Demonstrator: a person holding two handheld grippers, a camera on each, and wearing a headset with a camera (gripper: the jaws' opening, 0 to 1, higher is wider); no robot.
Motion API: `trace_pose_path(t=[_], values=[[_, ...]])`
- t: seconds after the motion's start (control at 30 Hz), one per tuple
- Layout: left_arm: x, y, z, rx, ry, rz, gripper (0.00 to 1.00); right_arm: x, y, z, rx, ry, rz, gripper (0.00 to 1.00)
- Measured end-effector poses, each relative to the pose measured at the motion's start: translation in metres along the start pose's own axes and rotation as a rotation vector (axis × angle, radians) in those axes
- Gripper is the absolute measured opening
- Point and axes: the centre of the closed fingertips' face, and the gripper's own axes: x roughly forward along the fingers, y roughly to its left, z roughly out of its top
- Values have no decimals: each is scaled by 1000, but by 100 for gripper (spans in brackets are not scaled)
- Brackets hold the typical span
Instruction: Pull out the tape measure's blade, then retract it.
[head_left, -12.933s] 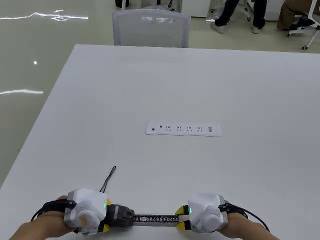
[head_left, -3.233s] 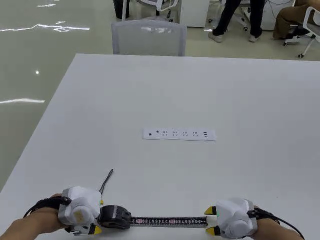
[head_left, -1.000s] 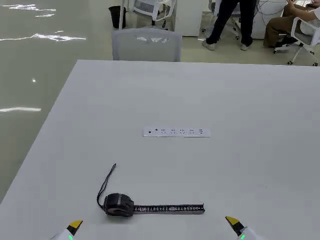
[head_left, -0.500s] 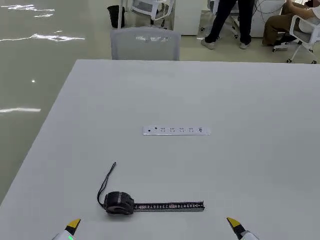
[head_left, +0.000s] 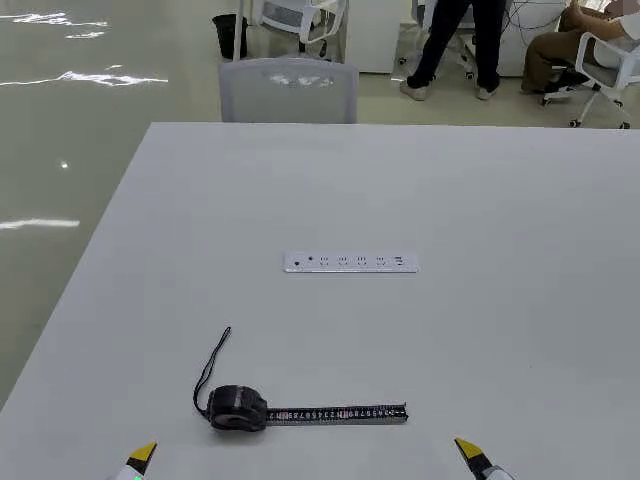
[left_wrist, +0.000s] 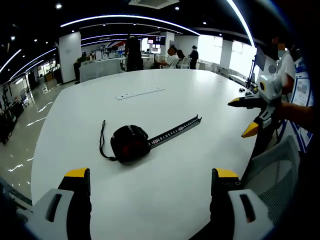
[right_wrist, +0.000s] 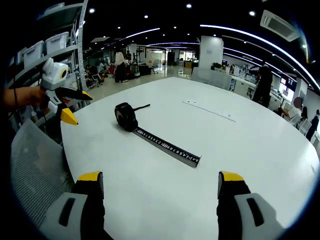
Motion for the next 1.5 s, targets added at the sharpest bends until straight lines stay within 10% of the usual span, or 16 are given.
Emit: trace_pose_path(t=[0.67,1.2,1.5], values=[[3,4,4,7,4,8,98,-1,-2,-6,-1,21,21,95],[15,10,12,156,45,-61,87,7,-8,-8,-57,35,94,89],[24,14,22,70,26,-3,86,13,-15,-6,-136,34,144,82]])
